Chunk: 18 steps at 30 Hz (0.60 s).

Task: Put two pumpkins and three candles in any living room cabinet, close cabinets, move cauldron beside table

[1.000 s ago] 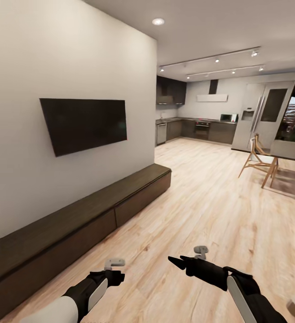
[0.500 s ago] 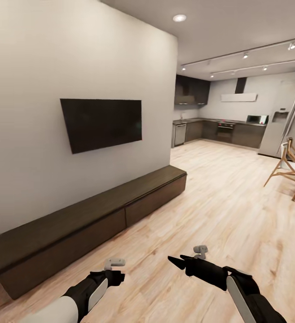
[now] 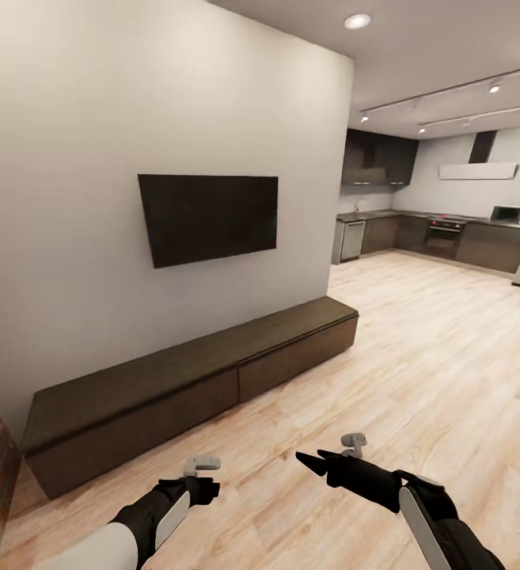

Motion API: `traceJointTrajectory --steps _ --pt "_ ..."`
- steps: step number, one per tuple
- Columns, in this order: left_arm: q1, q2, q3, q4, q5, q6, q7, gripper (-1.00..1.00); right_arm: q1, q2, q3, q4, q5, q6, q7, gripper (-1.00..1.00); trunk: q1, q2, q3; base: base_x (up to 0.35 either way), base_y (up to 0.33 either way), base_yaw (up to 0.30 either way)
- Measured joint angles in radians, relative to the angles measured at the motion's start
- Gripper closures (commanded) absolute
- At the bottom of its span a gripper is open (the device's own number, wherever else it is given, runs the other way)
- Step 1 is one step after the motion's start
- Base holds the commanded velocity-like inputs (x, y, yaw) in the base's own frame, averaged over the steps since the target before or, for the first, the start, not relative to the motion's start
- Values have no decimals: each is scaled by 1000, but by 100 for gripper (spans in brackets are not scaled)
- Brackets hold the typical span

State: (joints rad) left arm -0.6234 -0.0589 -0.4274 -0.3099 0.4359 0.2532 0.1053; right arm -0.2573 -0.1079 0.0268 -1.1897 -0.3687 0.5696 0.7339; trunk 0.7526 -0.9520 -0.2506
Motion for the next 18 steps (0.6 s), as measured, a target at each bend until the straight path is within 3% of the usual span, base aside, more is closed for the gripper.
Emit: traceJointTrajectory --steps 18 --pt "0 -1 0 0 0 -1 -1 -100 0 0 1 0 1 0 0 -100 0 0 0 5 -178 290"
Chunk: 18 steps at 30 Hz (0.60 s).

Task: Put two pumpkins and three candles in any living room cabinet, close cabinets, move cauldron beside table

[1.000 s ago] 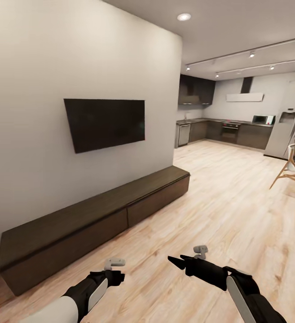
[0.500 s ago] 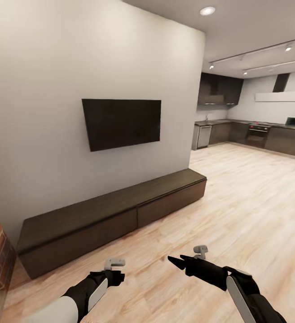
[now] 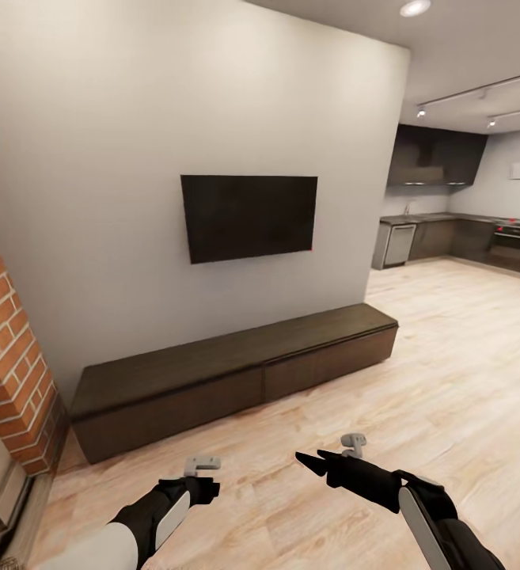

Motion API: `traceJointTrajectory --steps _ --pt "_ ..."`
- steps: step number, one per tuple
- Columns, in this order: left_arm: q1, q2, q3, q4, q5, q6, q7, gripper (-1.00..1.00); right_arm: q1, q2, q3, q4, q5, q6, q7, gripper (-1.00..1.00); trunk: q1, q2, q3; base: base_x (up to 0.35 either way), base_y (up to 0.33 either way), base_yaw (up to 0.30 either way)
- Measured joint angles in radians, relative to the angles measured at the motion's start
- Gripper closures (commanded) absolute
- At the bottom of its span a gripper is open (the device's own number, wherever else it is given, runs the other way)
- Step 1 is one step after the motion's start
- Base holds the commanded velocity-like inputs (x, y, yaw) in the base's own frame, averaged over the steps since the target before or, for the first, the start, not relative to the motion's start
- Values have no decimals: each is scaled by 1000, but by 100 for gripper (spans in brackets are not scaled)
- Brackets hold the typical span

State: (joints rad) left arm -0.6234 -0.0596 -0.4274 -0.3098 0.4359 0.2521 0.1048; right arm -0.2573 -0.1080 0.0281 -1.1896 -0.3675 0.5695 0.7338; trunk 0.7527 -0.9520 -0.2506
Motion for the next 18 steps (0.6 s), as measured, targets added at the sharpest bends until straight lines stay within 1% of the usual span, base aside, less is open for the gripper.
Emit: traceJointTrajectory --steps 8,18 --pt "0 -1 0 0 0 0 0 -100 0 0 0 0 0 0 0 -100 0 0 0 0 -81 290" --pt "0 -2 0 0 0 0 1 -100 0 0 0 0 0 0 0 -100 0 0 0 4 -10 290"
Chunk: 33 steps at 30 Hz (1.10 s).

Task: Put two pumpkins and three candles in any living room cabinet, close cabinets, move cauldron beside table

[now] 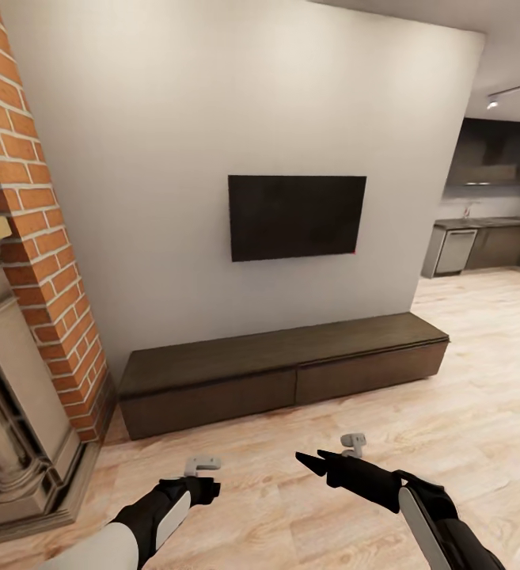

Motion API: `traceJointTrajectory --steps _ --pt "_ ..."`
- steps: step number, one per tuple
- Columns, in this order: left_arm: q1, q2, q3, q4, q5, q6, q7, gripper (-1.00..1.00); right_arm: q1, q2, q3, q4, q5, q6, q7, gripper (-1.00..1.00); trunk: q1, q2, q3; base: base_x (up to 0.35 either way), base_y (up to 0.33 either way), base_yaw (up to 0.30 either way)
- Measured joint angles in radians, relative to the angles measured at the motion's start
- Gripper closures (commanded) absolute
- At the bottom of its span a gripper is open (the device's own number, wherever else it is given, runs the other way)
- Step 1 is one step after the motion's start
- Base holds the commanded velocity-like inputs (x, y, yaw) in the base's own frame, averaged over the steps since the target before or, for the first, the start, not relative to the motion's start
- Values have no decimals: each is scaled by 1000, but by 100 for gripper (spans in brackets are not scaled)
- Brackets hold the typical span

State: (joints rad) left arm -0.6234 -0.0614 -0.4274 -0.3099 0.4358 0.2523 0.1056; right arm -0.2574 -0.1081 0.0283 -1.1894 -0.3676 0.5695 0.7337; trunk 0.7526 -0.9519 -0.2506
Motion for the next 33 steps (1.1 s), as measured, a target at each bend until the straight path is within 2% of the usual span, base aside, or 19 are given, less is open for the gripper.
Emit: traceJointTrajectory --steps 5,9,11,17,20,29,33 --pt "0 1 0 0 -1 0 0 -100 0 0 -1 0 -1 0 0 -100 0 0 0 146 -1 258" --pt "0 1 0 1 -1 0 0 -100 0 0 0 0 1 -1 0 -100 0 0 0 210 0 65" --pt "-9 -1 4 12 -11 4 9 -100 12 -5 11 11 13 10 -9 -100 0 -1 0 0 0 0" --pt "-12 -2 3 46 -12 4 9 -100 41 -4 45 22 47 15 -12 -100 0 0 0 0 0 0" --pt "-12 -2 3 62 -12 4 10 -100 42 -4 58 22 48 15 -12 -100 0 0 0 0 0 0" --pt "-12 -2 3 67 -12 4 10 -100 42 -4 58 22 48 15 -12 -100 0 0 0 0 0 0" --pt "11 0 -1 45 -6 5 2 -100 64 7 50 37 33 19 -33 -100 0 0 0 0 0 0"
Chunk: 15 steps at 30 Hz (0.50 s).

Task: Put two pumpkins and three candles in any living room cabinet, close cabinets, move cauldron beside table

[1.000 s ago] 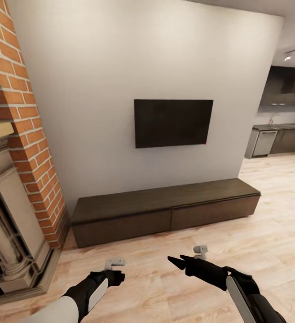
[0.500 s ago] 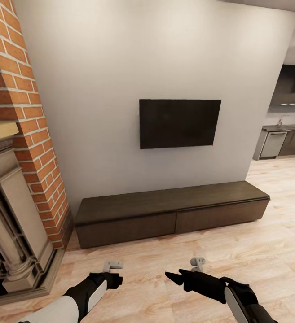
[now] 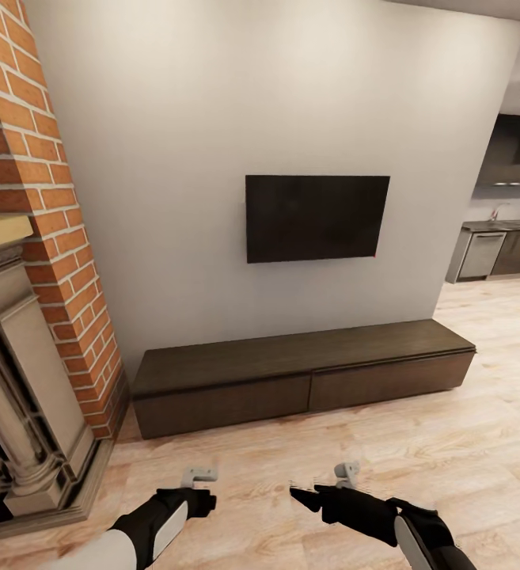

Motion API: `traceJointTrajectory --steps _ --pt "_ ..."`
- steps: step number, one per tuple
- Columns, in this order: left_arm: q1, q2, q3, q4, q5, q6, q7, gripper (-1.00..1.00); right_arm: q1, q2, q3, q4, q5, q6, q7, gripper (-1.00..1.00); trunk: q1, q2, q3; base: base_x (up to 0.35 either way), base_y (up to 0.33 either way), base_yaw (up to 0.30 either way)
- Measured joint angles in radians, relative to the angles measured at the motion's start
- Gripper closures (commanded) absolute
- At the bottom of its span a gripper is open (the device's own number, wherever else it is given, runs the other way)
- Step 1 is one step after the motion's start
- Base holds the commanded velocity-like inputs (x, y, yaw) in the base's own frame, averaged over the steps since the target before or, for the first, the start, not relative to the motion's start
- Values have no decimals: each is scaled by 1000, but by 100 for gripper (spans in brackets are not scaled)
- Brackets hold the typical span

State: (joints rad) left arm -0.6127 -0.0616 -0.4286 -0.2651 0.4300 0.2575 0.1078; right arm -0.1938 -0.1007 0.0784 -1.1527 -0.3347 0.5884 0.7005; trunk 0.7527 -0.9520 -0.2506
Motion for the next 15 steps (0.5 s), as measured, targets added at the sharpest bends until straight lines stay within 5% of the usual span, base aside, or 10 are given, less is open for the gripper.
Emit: traceJointTrajectory --steps 6,7,15 --pt "34 2 -2 -33 2 0 -4 -100 -34 32 -25 34 -35 34 -34 -100 0 0 0 0 0 0" --pt "64 2 -2 -130 3 1 -5 -100 -130 70 -51 129 -93 47 -264 -100 0 0 0 0 0 0" --pt "68 2 -2 -152 3 -2 -4 -100 -255 130 -72 251 -160 -17 -459 -100 0 0 0 0 0 0"
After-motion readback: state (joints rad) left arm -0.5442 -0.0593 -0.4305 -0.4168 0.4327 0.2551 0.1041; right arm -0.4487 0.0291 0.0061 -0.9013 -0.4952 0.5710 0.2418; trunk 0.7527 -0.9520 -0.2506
